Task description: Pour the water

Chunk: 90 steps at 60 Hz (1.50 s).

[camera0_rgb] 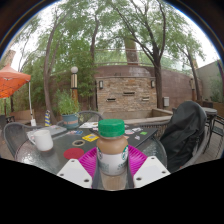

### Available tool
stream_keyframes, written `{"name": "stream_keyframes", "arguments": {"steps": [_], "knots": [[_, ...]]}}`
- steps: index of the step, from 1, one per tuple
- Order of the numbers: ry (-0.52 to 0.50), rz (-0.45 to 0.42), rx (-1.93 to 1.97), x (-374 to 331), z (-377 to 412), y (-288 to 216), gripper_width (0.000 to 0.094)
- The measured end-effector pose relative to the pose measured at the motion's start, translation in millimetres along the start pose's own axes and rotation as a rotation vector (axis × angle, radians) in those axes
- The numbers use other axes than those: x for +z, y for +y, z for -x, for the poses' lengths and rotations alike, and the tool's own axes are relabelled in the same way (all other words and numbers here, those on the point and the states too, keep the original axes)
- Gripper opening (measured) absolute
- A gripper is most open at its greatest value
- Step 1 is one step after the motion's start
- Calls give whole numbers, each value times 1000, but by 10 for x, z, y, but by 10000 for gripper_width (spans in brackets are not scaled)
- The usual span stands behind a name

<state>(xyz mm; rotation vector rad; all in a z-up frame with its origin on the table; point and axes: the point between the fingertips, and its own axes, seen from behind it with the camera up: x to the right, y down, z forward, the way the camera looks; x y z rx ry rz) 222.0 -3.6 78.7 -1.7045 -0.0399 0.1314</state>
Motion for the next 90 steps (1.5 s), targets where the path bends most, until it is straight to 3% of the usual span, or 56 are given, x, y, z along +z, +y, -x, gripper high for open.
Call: {"name": "stream_keyframes", "arguments": {"steps": [9, 17, 23, 28, 36, 43, 58, 76, 84, 90], "knots": [[25, 67, 37, -29, 53, 3, 296], [56, 121, -69, 39, 225, -236, 296], [119, 112, -233, 148, 358, -599, 295], [152, 167, -446, 315, 589, -843, 295], [206, 175, -967, 685, 1146, -1065, 294], [165, 231, -1398, 997, 1582, -995, 293], [82, 243, -2183, 1292, 2254, -725, 292], [63, 345, -2345, 1290, 2236, -768, 294], [8, 308, -2252, 1295, 2295, -690, 295], [-41, 215, -1986, 1270, 2494, -745, 298]]}}
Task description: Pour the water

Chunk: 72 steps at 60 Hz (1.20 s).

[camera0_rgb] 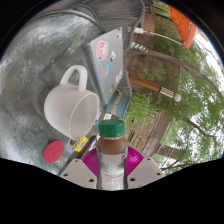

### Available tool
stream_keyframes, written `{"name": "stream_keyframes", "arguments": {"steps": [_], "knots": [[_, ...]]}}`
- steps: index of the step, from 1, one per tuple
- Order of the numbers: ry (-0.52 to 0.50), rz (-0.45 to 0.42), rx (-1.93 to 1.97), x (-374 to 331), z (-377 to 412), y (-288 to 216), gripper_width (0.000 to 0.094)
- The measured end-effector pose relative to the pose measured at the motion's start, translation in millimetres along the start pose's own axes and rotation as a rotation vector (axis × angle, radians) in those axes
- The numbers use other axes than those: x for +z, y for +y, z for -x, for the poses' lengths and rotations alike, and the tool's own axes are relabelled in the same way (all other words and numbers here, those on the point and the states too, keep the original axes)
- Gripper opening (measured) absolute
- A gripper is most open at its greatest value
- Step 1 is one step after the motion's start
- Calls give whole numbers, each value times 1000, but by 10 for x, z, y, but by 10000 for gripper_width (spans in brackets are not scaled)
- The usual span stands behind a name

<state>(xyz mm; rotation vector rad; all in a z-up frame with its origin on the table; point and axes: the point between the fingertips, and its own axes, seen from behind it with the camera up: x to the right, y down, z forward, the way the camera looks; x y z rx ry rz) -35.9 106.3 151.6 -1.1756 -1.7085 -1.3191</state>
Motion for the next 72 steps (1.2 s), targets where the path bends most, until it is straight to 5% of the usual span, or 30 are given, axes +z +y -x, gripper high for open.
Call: {"name": "stream_keyframes", "arguments": {"steps": [19, 31, 40, 49, 62, 72], "knots": [[156, -184, 1399, -198, -133, 384, 317], [91, -312, 1855, 175, 262, 518, 318], [3, -383, 1935, 250, 380, 451, 317], [-84, -321, 1889, 348, 894, 376, 326], [-21, -363, 1917, 328, 819, 426, 323], [-46, -317, 1952, 292, 875, 469, 488]]}}
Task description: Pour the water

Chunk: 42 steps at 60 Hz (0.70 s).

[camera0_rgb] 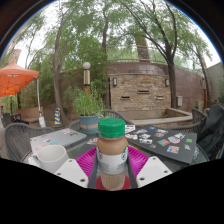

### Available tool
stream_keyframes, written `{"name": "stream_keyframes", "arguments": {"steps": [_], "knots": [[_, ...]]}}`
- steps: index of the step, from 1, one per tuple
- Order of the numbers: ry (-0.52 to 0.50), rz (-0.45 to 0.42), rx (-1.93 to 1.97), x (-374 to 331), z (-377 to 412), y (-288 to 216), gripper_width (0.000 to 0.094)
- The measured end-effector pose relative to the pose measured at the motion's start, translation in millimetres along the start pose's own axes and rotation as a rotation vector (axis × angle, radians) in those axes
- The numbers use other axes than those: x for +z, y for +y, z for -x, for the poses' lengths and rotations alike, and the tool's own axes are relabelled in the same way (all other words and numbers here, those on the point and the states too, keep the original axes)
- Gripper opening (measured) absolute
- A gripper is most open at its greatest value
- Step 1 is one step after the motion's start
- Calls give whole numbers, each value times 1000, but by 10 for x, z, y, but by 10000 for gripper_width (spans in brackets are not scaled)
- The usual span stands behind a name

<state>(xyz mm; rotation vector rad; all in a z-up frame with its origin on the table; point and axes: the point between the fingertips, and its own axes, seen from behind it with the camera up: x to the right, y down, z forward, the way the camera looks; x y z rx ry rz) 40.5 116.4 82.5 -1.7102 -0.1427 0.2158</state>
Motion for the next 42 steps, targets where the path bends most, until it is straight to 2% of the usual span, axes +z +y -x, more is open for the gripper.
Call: {"name": "stream_keyframes", "arguments": {"steps": [3, 7, 10, 16, 26, 32, 42], "knots": [[13, 54, 13, -53, -35, 54, 580], [38, 41, 21, -186, -89, -66, 728], [60, 62, 37, -290, -112, -105, 792], [93, 119, 67, -638, -69, -195, 800], [137, 188, 55, -1432, 271, -616, 800], [152, 244, 62, -1959, 611, -819, 846], [170, 282, 72, -2754, 1178, -1151, 847]]}}
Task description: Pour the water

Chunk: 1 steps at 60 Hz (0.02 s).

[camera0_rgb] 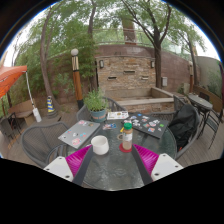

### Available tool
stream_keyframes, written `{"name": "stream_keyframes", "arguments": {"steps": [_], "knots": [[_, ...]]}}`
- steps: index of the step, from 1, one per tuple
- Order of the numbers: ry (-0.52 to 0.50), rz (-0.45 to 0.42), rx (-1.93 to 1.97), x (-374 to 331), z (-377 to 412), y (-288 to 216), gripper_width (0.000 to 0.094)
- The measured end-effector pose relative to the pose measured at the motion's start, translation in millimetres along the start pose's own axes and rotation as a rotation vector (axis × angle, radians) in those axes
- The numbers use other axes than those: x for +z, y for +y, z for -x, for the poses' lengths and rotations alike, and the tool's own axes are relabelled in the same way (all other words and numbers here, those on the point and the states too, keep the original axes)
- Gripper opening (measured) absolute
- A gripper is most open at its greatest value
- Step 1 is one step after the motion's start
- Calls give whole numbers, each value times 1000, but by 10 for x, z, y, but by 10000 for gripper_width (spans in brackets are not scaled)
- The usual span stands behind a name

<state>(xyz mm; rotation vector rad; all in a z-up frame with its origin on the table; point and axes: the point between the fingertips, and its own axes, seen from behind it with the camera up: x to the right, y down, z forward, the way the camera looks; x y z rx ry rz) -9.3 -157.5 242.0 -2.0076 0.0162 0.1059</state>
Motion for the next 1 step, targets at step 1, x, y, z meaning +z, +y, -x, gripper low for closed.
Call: {"name": "stream_keyframes", "arguments": {"steps": [1], "knots": [[-2, -2, 2, -74, 41, -7, 846]]}}
